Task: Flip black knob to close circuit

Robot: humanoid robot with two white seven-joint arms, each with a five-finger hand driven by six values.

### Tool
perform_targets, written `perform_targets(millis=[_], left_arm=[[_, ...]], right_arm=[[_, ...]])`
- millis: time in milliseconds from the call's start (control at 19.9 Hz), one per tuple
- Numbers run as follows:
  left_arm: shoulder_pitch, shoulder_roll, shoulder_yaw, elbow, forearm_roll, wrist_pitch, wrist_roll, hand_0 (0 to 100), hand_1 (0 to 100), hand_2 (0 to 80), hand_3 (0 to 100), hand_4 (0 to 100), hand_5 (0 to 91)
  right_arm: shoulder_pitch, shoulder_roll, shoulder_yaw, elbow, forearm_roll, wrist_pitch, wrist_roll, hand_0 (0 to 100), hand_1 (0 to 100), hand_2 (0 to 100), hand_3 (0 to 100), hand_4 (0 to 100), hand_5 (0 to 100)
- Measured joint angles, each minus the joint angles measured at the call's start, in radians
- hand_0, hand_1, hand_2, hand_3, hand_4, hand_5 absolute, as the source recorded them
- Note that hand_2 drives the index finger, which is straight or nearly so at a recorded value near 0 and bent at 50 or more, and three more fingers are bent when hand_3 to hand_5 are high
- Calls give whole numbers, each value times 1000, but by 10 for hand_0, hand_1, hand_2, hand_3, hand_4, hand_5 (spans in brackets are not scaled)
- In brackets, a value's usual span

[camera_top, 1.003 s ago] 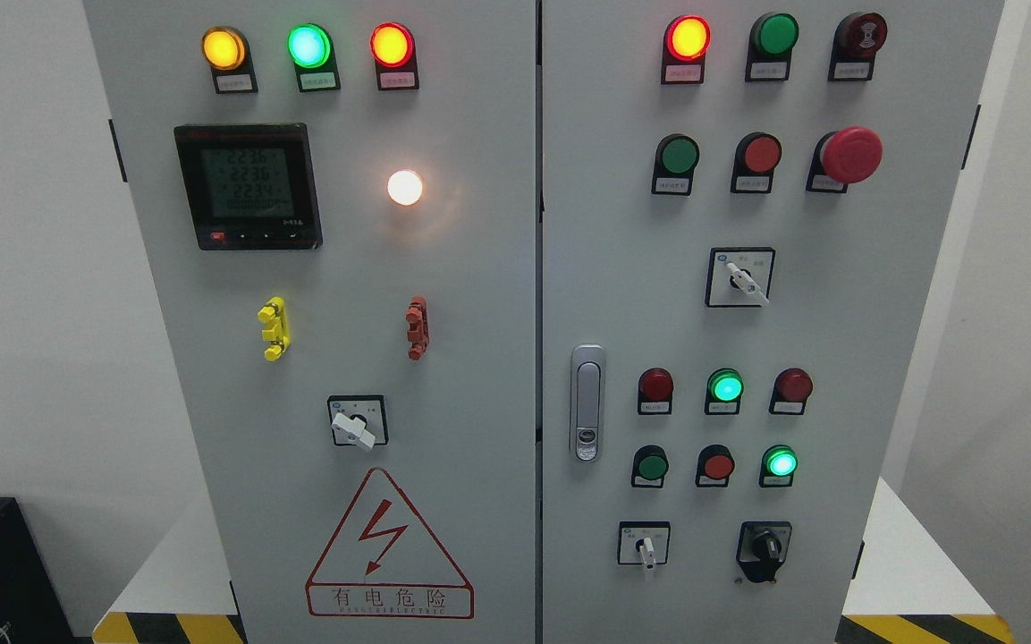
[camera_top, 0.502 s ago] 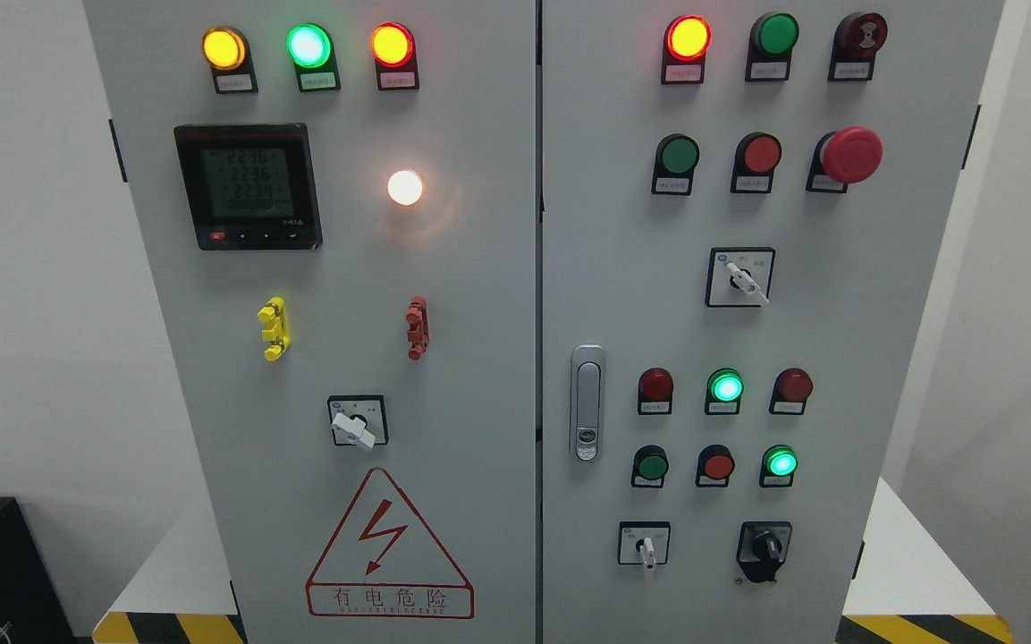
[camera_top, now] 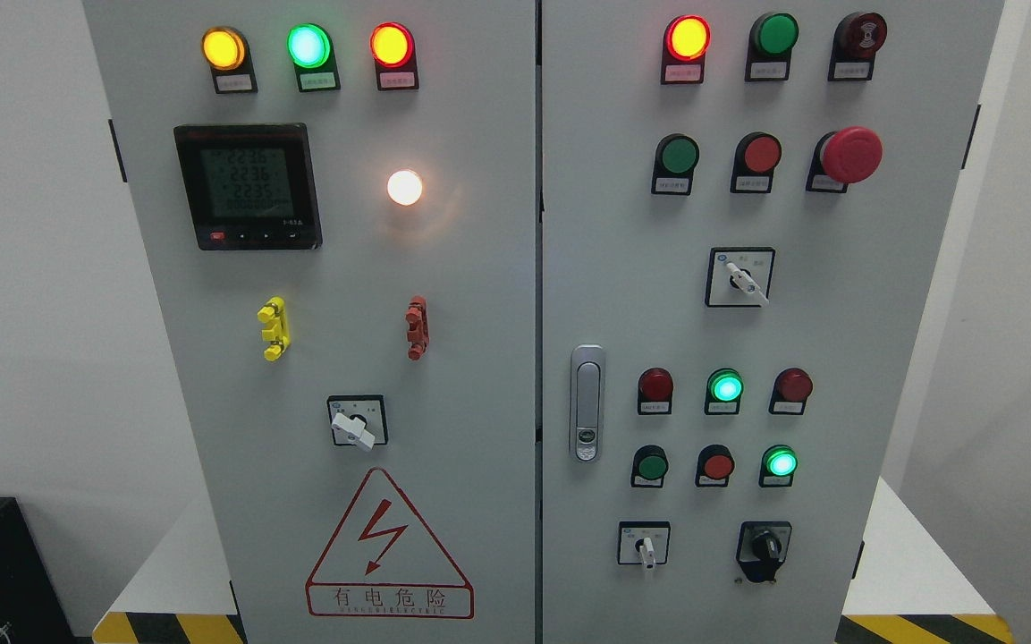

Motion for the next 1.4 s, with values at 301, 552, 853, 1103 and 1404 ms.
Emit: perform_targets(millis=[301, 552, 853, 1103, 1404], left_arm=[[0, 0, 0, 0, 0, 0, 0, 120, 556, 0, 0, 0, 0], [0, 0, 0, 0, 0, -4, 0, 120, 556, 0, 0, 0, 0], [0, 0, 0, 0, 0, -4, 0, 120, 556, 0, 0, 0, 0], [0, 0, 0, 0, 0, 0, 0, 120, 556, 0, 0, 0, 0], [0, 0, 0, 0, 0, 1, 0, 120, 556, 0, 0, 0, 0]], right_arm=[[19, -16, -44, -187, 196, 18, -11, 32, 0, 730, 906, 679, 589], [21, -26, -85, -340, 327, 47, -13, 11, 0, 766, 928, 692, 604], [4, -43, -114, -497, 424, 81, -11, 0, 0, 827, 976, 705, 650], [-20, -65, -131, -613, 455, 125, 27, 0, 0, 864, 1000, 757, 716], [-71, -82, -141, -723, 467, 190, 86, 0, 0, 885, 1000, 793, 760]])
